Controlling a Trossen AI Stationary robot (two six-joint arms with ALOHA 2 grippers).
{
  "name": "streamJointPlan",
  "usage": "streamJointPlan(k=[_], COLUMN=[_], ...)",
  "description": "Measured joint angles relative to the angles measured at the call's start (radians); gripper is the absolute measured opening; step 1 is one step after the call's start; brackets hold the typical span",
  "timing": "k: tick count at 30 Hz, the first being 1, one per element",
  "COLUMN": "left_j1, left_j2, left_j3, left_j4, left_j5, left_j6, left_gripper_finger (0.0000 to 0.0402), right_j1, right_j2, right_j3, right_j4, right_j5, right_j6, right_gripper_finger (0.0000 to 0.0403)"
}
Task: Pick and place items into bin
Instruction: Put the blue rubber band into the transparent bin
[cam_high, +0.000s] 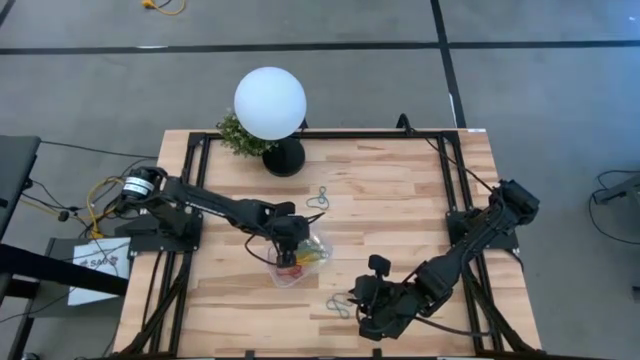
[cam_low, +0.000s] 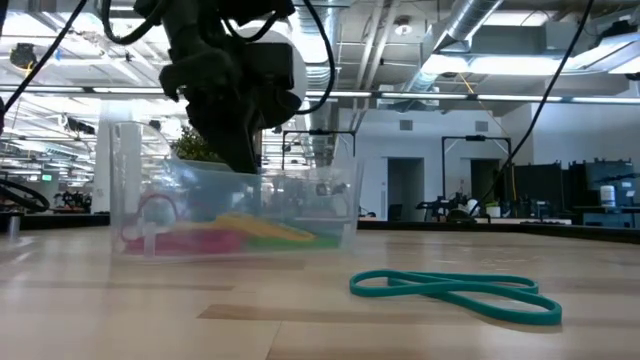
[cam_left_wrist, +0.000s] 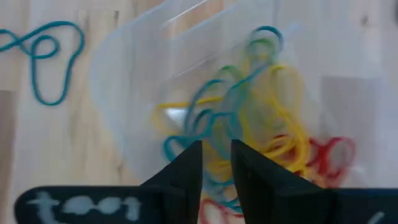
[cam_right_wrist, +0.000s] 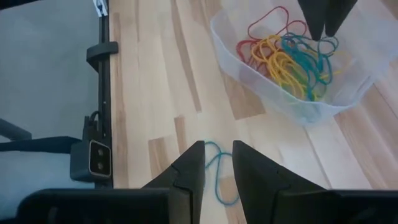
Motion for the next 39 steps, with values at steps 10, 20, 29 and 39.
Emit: streamJointPlan(k=[10, 20, 29, 39], left_j1=[-0.026, -0.081, -0.149, -0.242], left_j2=[-0.001, -0.003, -0.060, -0.164], left_j3=[0.209, 0.445, 0.533, 0.535], left_j4=[-0.195, -0.433, -0.520, -0.584], left_j5=[0.054, -0.145, -0.150, -0.286], left_j6=[-0.015, 0.054, 0.059, -0.018], left_gripper_finger=[0.0078, 0.0078, 0.0078, 0.0078], right_j1=[-0.037, -0.082, -0.080, -0.091], right_j2=[0.070, 0.132, 0.282, 0.286], right_j3=[0.000, -0.010, -0.007, -0.003], right_j4=[0.061, 0.055, 0.030, 0.008], right_j5=[-0.002, -0.207, -0.272, -0.257], right_j6=[-0.001, -0.017, 0.001, 0.008], right_gripper_finger=[0.0077, 0.0077, 0.0095, 0.0155])
